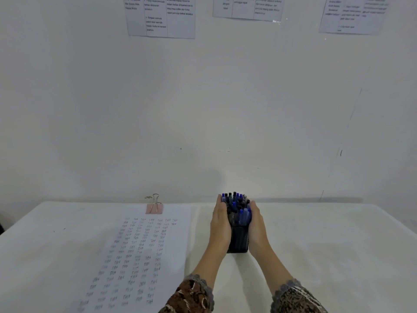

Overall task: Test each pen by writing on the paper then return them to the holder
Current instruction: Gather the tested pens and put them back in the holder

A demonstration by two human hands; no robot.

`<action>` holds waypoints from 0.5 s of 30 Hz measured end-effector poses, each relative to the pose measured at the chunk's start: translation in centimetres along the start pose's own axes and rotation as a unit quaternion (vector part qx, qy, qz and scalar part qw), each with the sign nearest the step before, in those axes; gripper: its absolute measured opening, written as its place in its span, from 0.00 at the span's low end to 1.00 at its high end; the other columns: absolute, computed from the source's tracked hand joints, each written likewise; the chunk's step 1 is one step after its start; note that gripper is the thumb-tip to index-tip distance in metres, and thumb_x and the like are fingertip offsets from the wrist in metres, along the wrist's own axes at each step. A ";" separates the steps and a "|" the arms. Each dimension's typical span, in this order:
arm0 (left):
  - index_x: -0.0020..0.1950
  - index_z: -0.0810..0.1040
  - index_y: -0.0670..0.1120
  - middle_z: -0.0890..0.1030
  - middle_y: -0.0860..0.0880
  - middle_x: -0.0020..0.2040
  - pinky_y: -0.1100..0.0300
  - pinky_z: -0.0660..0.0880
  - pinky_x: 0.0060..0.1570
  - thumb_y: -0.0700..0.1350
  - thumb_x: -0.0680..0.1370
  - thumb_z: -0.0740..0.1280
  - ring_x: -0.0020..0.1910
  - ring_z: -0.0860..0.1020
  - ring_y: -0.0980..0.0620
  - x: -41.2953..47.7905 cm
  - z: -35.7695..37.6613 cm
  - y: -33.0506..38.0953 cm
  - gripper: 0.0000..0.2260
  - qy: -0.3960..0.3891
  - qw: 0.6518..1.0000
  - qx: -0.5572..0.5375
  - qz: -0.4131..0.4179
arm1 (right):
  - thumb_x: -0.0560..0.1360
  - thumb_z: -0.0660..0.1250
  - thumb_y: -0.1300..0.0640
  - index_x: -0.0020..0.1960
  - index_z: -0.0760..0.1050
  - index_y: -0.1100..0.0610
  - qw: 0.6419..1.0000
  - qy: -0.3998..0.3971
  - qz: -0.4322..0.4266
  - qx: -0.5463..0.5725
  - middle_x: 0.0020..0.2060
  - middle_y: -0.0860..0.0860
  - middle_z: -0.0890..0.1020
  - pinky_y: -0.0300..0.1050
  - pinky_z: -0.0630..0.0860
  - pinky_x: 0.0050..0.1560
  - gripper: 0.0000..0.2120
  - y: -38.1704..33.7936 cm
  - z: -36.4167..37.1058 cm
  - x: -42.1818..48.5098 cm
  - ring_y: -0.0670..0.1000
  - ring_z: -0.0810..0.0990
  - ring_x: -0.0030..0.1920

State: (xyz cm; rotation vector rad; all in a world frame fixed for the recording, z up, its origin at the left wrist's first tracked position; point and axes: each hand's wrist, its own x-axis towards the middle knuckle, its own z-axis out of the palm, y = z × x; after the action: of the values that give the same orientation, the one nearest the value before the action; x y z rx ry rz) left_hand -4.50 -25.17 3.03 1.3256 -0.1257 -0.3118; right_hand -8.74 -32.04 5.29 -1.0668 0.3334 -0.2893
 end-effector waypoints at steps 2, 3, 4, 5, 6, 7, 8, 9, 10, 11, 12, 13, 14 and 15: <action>0.58 0.77 0.59 0.81 0.54 0.56 0.50 0.72 0.62 0.74 0.65 0.57 0.56 0.79 0.53 0.6 -0.5 0.1 0.30 0.017 0.998 -0.041 -0.032 | 0.80 0.53 0.45 0.55 0.80 0.58 0.999 -0.011 0.016 0.036 0.52 0.56 0.83 0.48 0.75 0.50 0.21 0.3 0.6 0.3 0.55 0.81 0.53; 0.55 0.80 0.58 0.82 0.53 0.54 0.49 0.73 0.61 0.73 0.65 0.59 0.54 0.80 0.51 0.9 -0.8 0.2 0.28 0.021 0.997 -0.060 -0.045 | 0.79 0.54 0.45 0.55 0.79 0.58 0.998 -0.022 0.026 0.052 0.52 0.56 0.83 0.48 0.75 0.50 0.21 0.4 0.9 0.4 0.55 0.81 0.54; 0.54 0.81 0.57 0.83 0.52 0.53 0.48 0.73 0.61 0.73 0.64 0.61 0.54 0.80 0.50 1.3 -1.2 0.1 0.28 0.024 0.995 -0.080 -0.053 | 0.79 0.54 0.45 0.55 0.79 0.59 0.997 -0.030 0.034 0.067 0.52 0.57 0.83 0.48 0.76 0.51 0.21 0.6 1.3 0.4 0.55 0.81 0.54; 0.53 0.81 0.56 0.83 0.51 0.53 0.48 0.72 0.62 0.72 0.65 0.61 0.54 0.80 0.50 1.4 -1.6 0.3 0.27 0.023 0.994 -0.087 -0.055 | 0.79 0.54 0.46 0.56 0.79 0.59 0.995 -0.039 0.038 0.078 0.53 0.57 0.83 0.48 0.76 0.52 0.21 0.8 1.7 0.5 0.56 0.81 0.55; 0.53 0.81 0.56 0.83 0.51 0.52 0.47 0.72 0.61 0.71 0.65 0.61 0.53 0.80 0.50 1.4 -1.9 0.6 0.26 0.027 0.994 -0.091 -0.052 | 0.79 0.55 0.46 0.57 0.78 0.59 0.995 -0.042 0.040 0.083 0.53 0.57 0.83 0.48 0.75 0.54 0.21 0.9 2.2 0.6 0.56 0.80 0.56; 0.52 0.82 0.55 0.83 0.51 0.51 0.47 0.73 0.61 0.70 0.66 0.61 0.53 0.81 0.50 1.5 -2.4 0.8 0.25 0.034 0.994 -0.089 -0.050 | 0.79 0.55 0.46 0.57 0.78 0.59 0.995 -0.046 0.042 0.084 0.54 0.57 0.82 0.49 0.75 0.55 0.21 1.3 2.5 0.9 0.56 0.80 0.57; 0.51 0.82 0.55 0.84 0.51 0.50 0.47 0.73 0.61 0.69 0.67 0.61 0.52 0.81 0.49 1.6 -2.8 1.2 0.24 0.041 0.994 -0.091 -0.050 | 0.79 0.55 0.46 0.58 0.78 0.60 0.995 -0.048 0.045 0.081 0.55 0.58 0.82 0.49 0.75 0.57 0.22 1.4 3.0 1.1 0.57 0.79 0.57; 0.51 0.82 0.54 0.84 0.50 0.50 0.47 0.73 0.61 0.68 0.68 0.61 0.52 0.81 0.49 1.7 -3.2 1.4 0.24 0.046 0.994 -0.090 -0.047 | 0.79 0.55 0.46 0.58 0.78 0.60 0.994 -0.050 0.045 0.082 0.55 0.58 0.82 0.50 0.74 0.58 0.22 1.7 3.4 1.2 0.57 0.79 0.58; 0.51 0.82 0.53 0.84 0.49 0.49 0.47 0.73 0.61 0.68 0.69 0.61 0.52 0.81 0.48 1.9 -3.6 1.6 0.24 0.048 0.994 -0.087 -0.044 | 0.79 0.55 0.46 0.58 0.78 0.60 0.994 -0.051 0.045 0.081 0.55 0.58 0.82 0.50 0.74 0.59 0.22 1.9 3.8 1.3 0.57 0.79 0.58; 0.51 0.82 0.53 0.84 0.49 0.50 0.46 0.73 0.61 0.69 0.68 0.61 0.52 0.81 0.48 2.2 -4.0 1.5 0.25 0.053 0.994 -0.083 -0.039 | 0.79 0.55 0.46 0.57 0.79 0.60 0.994 -0.052 0.042 0.083 0.54 0.58 0.82 0.51 0.74 0.59 0.21 2.2 4.0 1.5 0.57 0.80 0.57; 0.52 0.82 0.53 0.83 0.49 0.51 0.46 0.72 0.62 0.70 0.66 0.62 0.53 0.81 0.48 2.2 -4.3 1.5 0.26 0.049 0.994 -0.086 -0.037 | 0.79 0.55 0.46 0.55 0.79 0.59 0.994 -0.052 0.041 0.084 0.54 0.58 0.82 0.51 0.74 0.59 0.21 2.4 4.2 1.5 0.57 0.80 0.57; 0.53 0.82 0.54 0.83 0.49 0.53 0.47 0.72 0.62 0.70 0.65 0.63 0.54 0.80 0.48 2.3 -4.5 1.4 0.27 0.042 0.994 -0.097 -0.037 | 0.79 0.55 0.46 0.54 0.80 0.59 0.995 -0.053 0.036 0.081 0.54 0.58 0.82 0.51 0.74 0.58 0.21 2.6 4.2 1.7 0.57 0.80 0.56; 0.56 0.81 0.54 0.82 0.49 0.55 0.47 0.71 0.63 0.70 0.66 0.63 0.55 0.80 0.49 2.2 -4.6 1.3 0.27 0.034 0.993 -0.110 -0.038 | 0.80 0.54 0.45 0.55 0.80 0.58 0.996 -0.053 0.030 0.072 0.54 0.58 0.82 0.50 0.75 0.57 0.22 2.8 4.2 1.6 0.57 0.80 0.56; 0.58 0.79 0.54 0.81 0.49 0.56 0.47 0.71 0.64 0.69 0.69 0.61 0.57 0.79 0.49 2.0 -4.5 1.3 0.26 0.029 0.990 -0.130 -0.039 | 0.80 0.52 0.45 0.56 0.79 0.58 0.997 -0.053 0.020 0.061 0.53 0.57 0.83 0.47 0.77 0.53 0.22 3.0 4.0 1.7 0.55 0.81 0.55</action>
State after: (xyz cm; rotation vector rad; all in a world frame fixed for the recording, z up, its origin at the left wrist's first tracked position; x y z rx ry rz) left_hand -1.21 -21.26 3.02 1.0816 0.0153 -0.3434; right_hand -5.37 -28.16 4.19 -0.9501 0.2390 -0.2130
